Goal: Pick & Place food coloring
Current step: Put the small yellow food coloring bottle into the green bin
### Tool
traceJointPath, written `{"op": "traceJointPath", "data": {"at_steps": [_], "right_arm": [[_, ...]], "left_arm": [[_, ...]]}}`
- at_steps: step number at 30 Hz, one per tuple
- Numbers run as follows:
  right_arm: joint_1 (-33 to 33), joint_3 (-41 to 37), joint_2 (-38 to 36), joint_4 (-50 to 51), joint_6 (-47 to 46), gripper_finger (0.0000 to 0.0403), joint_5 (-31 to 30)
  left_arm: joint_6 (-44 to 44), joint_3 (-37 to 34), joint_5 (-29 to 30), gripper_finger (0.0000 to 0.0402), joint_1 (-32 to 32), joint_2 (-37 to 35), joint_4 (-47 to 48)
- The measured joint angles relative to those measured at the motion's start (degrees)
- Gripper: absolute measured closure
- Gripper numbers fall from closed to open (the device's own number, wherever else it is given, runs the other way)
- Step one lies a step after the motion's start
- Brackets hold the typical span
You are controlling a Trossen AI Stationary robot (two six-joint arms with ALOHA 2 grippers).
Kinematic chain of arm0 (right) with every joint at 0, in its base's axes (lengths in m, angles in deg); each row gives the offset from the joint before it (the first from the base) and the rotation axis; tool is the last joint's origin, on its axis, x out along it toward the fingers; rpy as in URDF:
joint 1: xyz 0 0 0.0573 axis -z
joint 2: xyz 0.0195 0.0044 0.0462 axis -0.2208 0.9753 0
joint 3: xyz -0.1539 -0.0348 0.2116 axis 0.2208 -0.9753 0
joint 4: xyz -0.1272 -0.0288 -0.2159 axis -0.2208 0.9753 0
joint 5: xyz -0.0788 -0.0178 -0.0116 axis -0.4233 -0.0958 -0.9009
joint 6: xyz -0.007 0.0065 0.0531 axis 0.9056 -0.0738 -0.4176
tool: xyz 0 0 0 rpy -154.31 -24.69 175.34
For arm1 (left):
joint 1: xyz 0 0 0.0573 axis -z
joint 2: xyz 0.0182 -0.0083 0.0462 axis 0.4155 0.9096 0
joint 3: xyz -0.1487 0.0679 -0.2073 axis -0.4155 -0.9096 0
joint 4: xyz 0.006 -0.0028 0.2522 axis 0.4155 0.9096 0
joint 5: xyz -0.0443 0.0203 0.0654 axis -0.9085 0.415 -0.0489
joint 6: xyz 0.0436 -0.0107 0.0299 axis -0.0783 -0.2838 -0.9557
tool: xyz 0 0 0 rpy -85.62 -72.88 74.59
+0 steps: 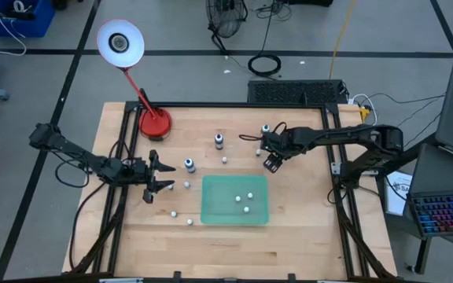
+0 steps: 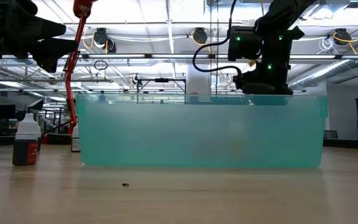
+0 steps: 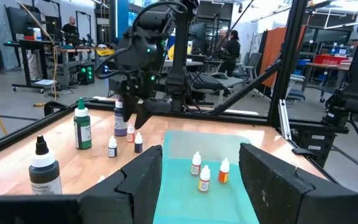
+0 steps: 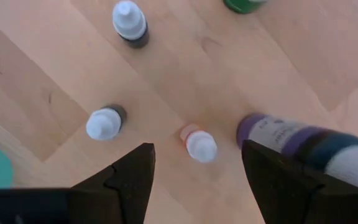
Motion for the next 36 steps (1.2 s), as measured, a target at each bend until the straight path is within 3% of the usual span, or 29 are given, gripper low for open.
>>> {"op": "traceJointPath", "data": {"at_steps": [18,25,36], "right_arm": [[0.23,-4.44,0.00,-6.01,1.09,0.0199,0.00],[0.23,-4.44,0.00,-5.97,0.89,0.0239,2.95],[0.23,-4.44,0.00,-5.99,0.92,0.0323,2.86]], "left_arm": [[0.00,0.00,0.00,0.0188,-0.01,0.00,-0.01],[0.00,0.00,-0.01,0.0188,0.00,0.00,0.00],[0.00,0.00,0.01,0.0188,-0.02,0.02,0.00]]}}
